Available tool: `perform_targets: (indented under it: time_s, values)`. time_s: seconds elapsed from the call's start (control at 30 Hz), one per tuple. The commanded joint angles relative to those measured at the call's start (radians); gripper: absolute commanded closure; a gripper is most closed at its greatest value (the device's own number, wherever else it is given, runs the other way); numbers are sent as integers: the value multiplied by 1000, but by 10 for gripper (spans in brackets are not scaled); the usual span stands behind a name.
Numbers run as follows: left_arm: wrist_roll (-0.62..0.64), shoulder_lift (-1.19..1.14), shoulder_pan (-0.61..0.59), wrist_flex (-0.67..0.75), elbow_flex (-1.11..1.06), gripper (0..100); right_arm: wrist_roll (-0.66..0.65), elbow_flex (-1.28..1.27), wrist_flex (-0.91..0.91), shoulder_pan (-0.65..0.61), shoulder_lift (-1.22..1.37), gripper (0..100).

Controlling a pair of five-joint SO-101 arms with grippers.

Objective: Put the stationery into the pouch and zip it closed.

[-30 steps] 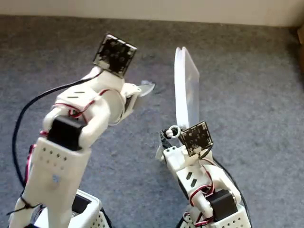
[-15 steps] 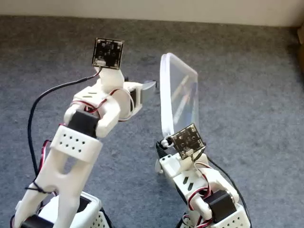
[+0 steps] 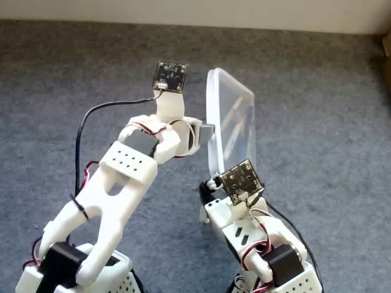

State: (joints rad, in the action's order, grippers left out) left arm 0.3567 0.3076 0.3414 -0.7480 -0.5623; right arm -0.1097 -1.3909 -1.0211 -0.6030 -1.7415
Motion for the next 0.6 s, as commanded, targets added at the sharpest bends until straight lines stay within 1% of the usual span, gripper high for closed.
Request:
perform_targets:
  time_s: [0.0, 0.07, 0.23, 0.3, 0.43, 0.57]
  values:
    - [-57, -39, 16, 15, 18, 732, -12, 19, -2, -8, -21, 993]
    - [-83, -64, 13, 14, 15, 733, -12, 21, -2, 1, -21, 993]
    - [-87, -102, 16, 11, 13, 733, -12, 33, 4, 93, -21, 993]
    - [-89, -110, 16, -20, 19, 733, -11, 53, 1, 104, -21, 993]
    - [-178, -108, 24, -80, 19, 734, -5, 73, 2, 130, -21, 993]
    - [-209, -105, 25, -109, 19, 734, -5, 76, 5, 162, -21, 993]
